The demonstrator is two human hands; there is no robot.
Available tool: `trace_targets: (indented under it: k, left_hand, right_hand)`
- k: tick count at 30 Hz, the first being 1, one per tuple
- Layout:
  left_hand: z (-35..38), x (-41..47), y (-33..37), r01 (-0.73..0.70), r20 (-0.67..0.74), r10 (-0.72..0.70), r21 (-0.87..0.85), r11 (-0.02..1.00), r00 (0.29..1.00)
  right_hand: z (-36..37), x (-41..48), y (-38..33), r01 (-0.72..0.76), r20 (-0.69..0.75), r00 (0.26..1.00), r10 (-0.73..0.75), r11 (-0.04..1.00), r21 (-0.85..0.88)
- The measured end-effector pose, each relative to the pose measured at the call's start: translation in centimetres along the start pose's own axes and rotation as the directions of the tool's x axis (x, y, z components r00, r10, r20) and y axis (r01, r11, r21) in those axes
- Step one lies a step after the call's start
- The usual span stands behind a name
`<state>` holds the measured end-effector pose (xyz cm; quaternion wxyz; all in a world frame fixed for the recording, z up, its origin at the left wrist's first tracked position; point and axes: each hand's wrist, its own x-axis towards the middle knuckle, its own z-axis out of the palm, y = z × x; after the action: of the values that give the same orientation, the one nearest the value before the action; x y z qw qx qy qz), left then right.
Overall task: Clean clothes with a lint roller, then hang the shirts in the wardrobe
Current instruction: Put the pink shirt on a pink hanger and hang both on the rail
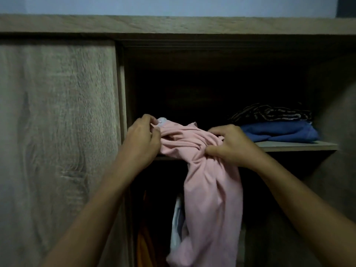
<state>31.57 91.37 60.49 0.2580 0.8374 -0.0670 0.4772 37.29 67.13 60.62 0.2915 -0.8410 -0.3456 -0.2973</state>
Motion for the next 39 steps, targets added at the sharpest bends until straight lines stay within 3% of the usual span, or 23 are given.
trace_targets:
  k: [6, 13, 17, 22, 25, 27, 30, 33, 36, 39]
  left_hand:
    - [1.3, -1.0, 1.0, 0.166, -0.051, -0.168, -0.042, 0.985, 0.984]
    - [3.1, -2.8, 2.9, 0.424, 0.151, -0.407, -0.1, 0.9, 0.901]
    - [4.8, -3.2, 4.5, 0.508, 0.092, -0.5, -0.138, 0.85, 0.861]
    - [7.3, -4.0, 8.0, 0.537, 0.128, -0.567, -0.54, 0.649, 0.814]
    - [8.6, -4.5, 10.5, 0.521, 0.125, -0.564, -0.581, 0.625, 0.816]
    - [9.2, -5.2, 12.1, 0.463, 0.051, -0.512, -0.51, 0.725, 0.857]
    - [9.5, -6.7, 14.4, 0.228, 0.016, -0.23, -0.207, 0.951, 0.973]
    - [9.8, -8.3, 16.4, -0.053, 0.111, 0.051, 0.014, 0.998, 0.993]
    - [9.7, -9.2, 17.9, -0.241, 0.201, 0.231, 0.031, 0.97, 0.952]
    - [9.5, -9.7, 18.7, -0.408, 0.386, 0.375, 0.003, 0.913, 0.843]
  right_hand:
    - [0.5, -5.3, 2.2, 0.066, -0.157, 0.986, -0.063, 0.998, 0.017]
    - [3.2, -10.3, 6.0, 0.061, -0.204, 0.978, -0.041, 0.994, 0.092]
    - [3.9, -12.4, 7.3, 0.044, -0.14, 0.99, -0.024, 0.989, 0.143]
    - [3.2, -14.8, 8.4, -0.012, 0.027, 1.0, 0.007, 0.983, 0.182]
    - [2.0, -16.0, 8.8, -0.03, 0.159, 0.987, 0.002, 0.984, 0.176]
    - [0.7, -16.6, 8.9, -0.071, 0.205, 0.979, 0.002, 0.94, 0.333]
    - [-2.0, -16.6, 9.3, -0.008, -0.104, 0.99, 0.091, 0.785, 0.62]
    - [-3.9, -15.4, 10.5, 0.056, -0.319, 0.941, 0.112, 0.88, 0.472]
    - [-3.1, -14.6, 11.5, -0.054, -0.192, 0.972, 0.134, 0.926, 0.374]
    - [-0.8, -14.9, 12.2, -0.194, -0.029, 0.974, 0.223, 0.9, 0.39]
